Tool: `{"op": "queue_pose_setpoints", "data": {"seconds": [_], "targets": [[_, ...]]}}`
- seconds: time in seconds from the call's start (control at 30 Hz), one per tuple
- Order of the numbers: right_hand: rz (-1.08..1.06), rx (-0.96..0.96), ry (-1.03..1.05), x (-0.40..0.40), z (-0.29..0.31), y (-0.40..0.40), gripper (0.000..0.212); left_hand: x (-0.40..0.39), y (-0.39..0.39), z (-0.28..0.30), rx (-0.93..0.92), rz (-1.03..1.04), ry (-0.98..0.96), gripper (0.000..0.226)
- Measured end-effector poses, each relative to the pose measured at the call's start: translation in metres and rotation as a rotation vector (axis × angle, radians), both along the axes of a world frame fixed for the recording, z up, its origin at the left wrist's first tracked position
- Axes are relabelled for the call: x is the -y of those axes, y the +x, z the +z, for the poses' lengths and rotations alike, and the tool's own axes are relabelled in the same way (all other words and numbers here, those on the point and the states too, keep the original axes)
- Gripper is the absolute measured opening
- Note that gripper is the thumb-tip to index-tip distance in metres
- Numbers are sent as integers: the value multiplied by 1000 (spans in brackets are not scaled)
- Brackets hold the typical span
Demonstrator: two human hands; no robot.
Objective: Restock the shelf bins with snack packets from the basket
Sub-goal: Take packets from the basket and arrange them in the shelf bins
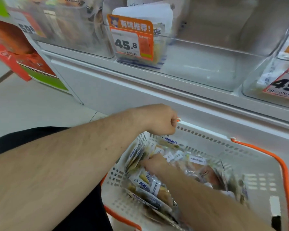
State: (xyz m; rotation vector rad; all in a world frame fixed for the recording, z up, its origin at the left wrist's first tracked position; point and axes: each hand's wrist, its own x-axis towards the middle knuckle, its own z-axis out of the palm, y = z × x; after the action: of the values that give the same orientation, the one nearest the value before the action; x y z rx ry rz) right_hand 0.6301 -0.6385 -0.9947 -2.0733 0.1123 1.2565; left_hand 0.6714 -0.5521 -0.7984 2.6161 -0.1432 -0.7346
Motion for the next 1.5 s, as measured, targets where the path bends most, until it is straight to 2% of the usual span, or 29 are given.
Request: {"op": "queue_pose_setpoints", "data": {"seconds": [0.1,0.27,0.37,0.47,0.53,0.63,0.77,0.93,1.0,1.07,1.17,1.23,1.33,1.43,1.5], "targets": [[16,-3,3,-4,0,3,30,2,3,1,3,-11,-8,22],[-109,-54,52,9,23,18,16,3,7,1,18,-4,-39,20],[-36,42,62,30,57,41,11,3,9,3,37,10,-51,18],[30,102,84,56,102,62,17,4,9,5,59,16,-49,17],[8,123,101,74,132,71,23,4,9,6,69,22,-49,15],[-101,79,187,99,169,75,10,5,7,6,74,21,-27,14],[-216,0,280,129,197,71,17,14,2,8,96,-14,-8,41],[-339,-52,350,137,209,64,21,35,-16,18,29,-77,-196,94],[-387,-40,356,134,209,62,20,41,-23,17,35,-103,-195,106],[-420,-39,356,130,211,61,20,45,-27,13,135,-84,-146,96],[-474,-35,367,126,219,62,19,44,-25,10,357,45,-176,44],[-493,-8,407,127,227,64,30,36,-20,14,438,166,-216,21],[-487,141,408,129,241,63,39,23,-12,21,449,332,-327,16],[-451,495,291,134,250,63,34,13,-8,31,426,504,-549,23],[-466,661,261,137,252,67,34,8,-8,37,391,577,-718,26]]}}
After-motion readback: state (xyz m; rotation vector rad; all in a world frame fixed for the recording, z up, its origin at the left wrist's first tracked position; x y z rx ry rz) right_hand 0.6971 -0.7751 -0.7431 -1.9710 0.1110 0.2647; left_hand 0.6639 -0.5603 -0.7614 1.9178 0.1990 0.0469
